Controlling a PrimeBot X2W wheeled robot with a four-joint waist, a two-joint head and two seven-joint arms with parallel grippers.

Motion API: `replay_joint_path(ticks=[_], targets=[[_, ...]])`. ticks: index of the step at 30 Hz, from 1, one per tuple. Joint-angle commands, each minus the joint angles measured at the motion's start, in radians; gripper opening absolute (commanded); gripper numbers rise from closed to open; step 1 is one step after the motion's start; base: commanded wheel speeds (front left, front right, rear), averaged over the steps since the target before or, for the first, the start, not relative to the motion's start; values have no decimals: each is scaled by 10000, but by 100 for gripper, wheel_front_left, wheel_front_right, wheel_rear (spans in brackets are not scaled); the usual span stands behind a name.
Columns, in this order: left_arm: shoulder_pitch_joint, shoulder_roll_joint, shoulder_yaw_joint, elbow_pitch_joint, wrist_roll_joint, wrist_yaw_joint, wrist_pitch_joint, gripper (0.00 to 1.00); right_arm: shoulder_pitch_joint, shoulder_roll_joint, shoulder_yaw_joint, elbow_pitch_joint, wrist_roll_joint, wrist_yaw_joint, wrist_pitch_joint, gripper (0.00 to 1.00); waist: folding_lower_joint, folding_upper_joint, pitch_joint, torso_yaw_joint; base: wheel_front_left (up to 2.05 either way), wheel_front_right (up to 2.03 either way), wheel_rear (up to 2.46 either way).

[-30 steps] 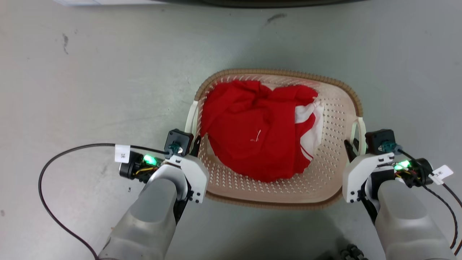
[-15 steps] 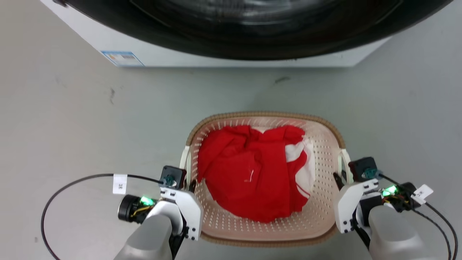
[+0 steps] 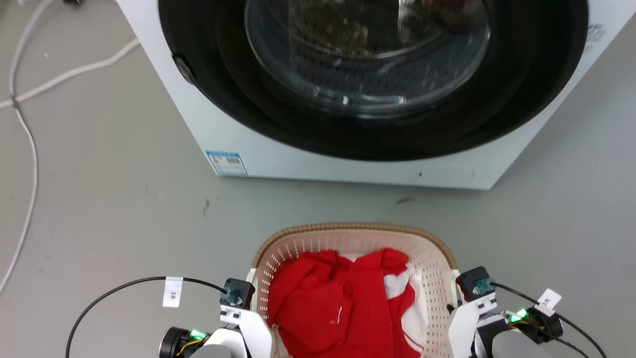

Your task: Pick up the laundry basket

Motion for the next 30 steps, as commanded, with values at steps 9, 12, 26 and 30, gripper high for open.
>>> replay_joint_path(ticks=[9,12,26,30], targets=[[422,172,-479,22,-271,-168,1333,0,840,-55,2465,-425,2146,9,1459,0,2,0,-2195,168,0,0,0],[478,198,-749,-99,-428,-169,1768,0,851,-43,3009,-559,2644,10,1915,0,2,0,-2416,102,0,0,0],[195,813,-2057,-1013,-1500,-173,3388,0,564,-27,4264,-397,4107,12,3275,0,2,0,-3071,18,0,0,0],[117,968,-2418,-1171,-1806,-161,3514,0,533,-31,4344,-254,4392,12,3397,0,2,0,-3134,67,0,0,0]])
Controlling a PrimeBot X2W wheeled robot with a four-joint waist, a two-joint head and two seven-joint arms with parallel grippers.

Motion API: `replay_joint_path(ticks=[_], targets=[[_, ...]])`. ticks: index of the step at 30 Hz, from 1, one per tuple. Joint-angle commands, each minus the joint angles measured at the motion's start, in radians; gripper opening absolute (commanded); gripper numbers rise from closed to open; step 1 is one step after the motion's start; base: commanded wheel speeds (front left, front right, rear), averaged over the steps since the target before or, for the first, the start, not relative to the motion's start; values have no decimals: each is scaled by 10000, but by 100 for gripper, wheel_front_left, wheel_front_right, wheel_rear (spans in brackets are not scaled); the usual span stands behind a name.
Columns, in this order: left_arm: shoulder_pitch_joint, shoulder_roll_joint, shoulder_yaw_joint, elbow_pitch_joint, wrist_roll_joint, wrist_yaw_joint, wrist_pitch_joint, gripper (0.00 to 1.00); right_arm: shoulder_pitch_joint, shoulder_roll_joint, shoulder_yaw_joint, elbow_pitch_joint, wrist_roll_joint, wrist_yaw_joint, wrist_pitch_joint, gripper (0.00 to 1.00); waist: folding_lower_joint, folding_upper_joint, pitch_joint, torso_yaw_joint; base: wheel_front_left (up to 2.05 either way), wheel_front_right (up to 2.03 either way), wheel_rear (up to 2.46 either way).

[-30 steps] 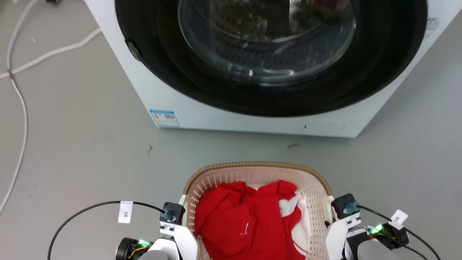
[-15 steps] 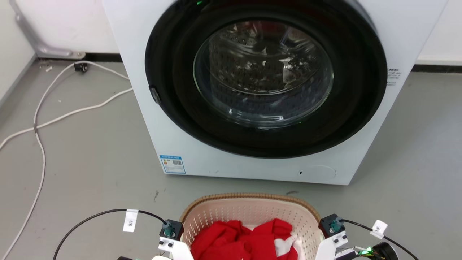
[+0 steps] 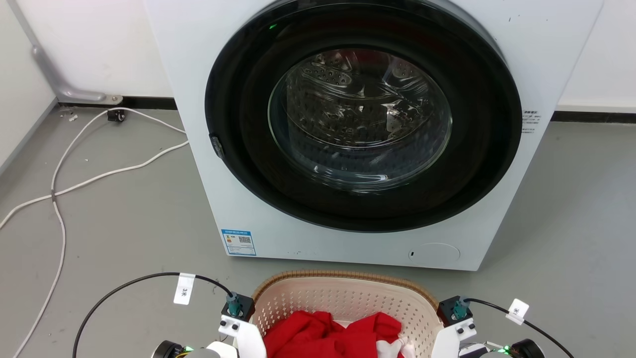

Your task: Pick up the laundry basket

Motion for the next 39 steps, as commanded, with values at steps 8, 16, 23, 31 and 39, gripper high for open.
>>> replay_joint_path(ticks=[8,16,23,31,39], targets=[[-271,206,-634,-153,-543,-32,-20,0,-12,-35,243,213,253,35,110,0,1,-1,-58,29,0,0,0],[-324,270,-1093,-113,-1025,-32,-40,0,-83,-59,450,268,452,35,46,0,1,-1,-39,40,0,0,0],[-410,295,-1440,-59,-1397,-33,-79,0,-169,-59,644,279,606,35,3,0,1,-1,5,27,0,0,0],[-515,341,-1795,6,-1761,-33,-139,0,-203,-103,822,287,740,35,-31,0,1,-1,43,4,0,0,0],[-540,374,-2151,50,-2040,-33,-217,0,-208,-119,979,298,899,35,-64,0,1,-1,51,-6,0,0,0]])
